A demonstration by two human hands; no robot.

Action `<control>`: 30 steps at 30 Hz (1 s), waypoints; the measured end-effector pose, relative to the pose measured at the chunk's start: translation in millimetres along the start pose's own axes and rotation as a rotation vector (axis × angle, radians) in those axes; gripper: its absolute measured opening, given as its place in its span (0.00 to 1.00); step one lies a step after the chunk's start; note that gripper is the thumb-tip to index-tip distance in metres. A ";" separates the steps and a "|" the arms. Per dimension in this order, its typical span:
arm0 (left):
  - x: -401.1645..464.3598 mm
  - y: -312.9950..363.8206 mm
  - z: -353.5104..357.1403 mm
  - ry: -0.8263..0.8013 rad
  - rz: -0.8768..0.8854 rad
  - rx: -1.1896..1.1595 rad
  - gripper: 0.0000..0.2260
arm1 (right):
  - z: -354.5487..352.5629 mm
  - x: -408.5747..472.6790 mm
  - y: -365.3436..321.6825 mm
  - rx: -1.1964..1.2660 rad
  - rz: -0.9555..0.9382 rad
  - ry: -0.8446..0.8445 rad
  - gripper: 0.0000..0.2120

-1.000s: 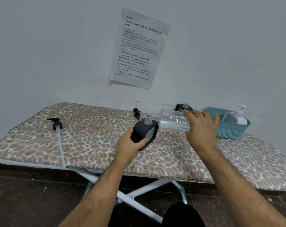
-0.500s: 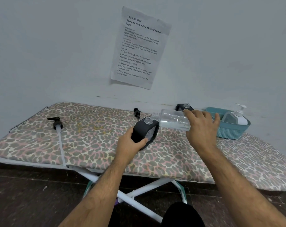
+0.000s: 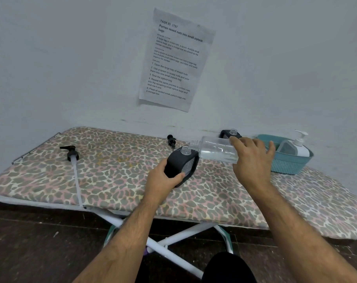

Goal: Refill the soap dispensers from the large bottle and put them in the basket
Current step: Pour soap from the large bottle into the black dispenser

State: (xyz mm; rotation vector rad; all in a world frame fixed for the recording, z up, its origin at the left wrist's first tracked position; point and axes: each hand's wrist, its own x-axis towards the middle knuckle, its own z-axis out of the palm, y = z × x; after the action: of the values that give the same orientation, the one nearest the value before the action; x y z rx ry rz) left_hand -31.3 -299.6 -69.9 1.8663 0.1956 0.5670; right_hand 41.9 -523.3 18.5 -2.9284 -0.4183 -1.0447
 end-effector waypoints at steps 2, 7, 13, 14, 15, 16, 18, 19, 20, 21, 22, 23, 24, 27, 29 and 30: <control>0.1 -0.2 -0.1 -0.001 -0.003 -0.003 0.22 | -0.3 0.0 -0.1 0.000 -0.002 0.001 0.33; 0.2 -0.3 0.1 0.000 -0.004 -0.011 0.22 | -0.9 -0.4 0.2 0.001 -0.004 0.000 0.32; -0.9 1.0 -0.7 -0.004 -0.004 0.004 0.22 | -2.5 -0.5 -1.6 0.007 0.004 0.008 0.32; -1.1 1.5 -0.8 -0.004 -0.004 0.007 0.22 | -2.6 -0.6 -1.9 0.008 0.007 0.010 0.32; -1.0 1.6 -0.7 -0.004 -0.005 0.008 0.22 | -2.7 -0.7 -2.2 0.009 0.010 0.011 0.32; -0.7 1.7 -0.6 -0.004 -0.006 0.007 0.22 | -2.6 -0.7 -2.4 0.009 0.012 0.013 0.32; -0.3 1.5 -0.5 -0.004 -0.006 0.011 0.22 | -2.6 -0.5 -2.8 0.005 0.016 0.016 0.32; -0.2 1.5 -0.6 -0.004 -0.006 0.014 0.22 | -2.6 -0.6 -2.8 0.002 0.017 0.017 0.32; -0.1 1.7 -0.7 -0.004 -0.005 0.016 0.22 | -2.5 -0.5 -2.9 -0.001 0.017 0.018 0.32; 0.0 1.4 -0.6 -0.004 -0.005 0.017 0.22 | -2.3 -0.5 -2.9 -0.003 0.017 0.020 0.31; -0.1 1.5 -0.6 -0.003 -0.003 0.015 0.22 | -2.1 -0.6 -2.7 -0.003 0.017 0.022 0.31; -0.2 1.5 -0.5 -0.002 -0.003 0.013 0.22 | -2.0 -0.7 -2.4 -0.004 0.017 0.022 0.31; -0.4 1.8 -0.6 -0.001 -0.002 0.013 0.22 | -1.9 -0.5 -2.4 -0.005 0.017 0.021 0.31; -0.3 2.3 -0.3 -0.002 -0.005 0.012 0.22 | -1.9 -0.3 -2.7 -0.002 0.018 0.023 0.31; -0.1 2.3 -0.3 -0.001 -0.006 0.009 0.22 | -2.4 -0.4 -3.1 0.001 0.020 0.028 0.31; -0.3 2.4 -0.4 -0.001 -0.006 0.009 0.22 | -2.7 -0.5 -3.3 0.001 0.021 0.028 0.31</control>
State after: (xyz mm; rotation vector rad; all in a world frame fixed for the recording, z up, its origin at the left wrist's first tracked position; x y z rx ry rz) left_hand -32.1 -300.2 -67.7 1.8744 0.2035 0.5621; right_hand 39.0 -520.5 20.0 -2.9064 -0.3861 -1.0813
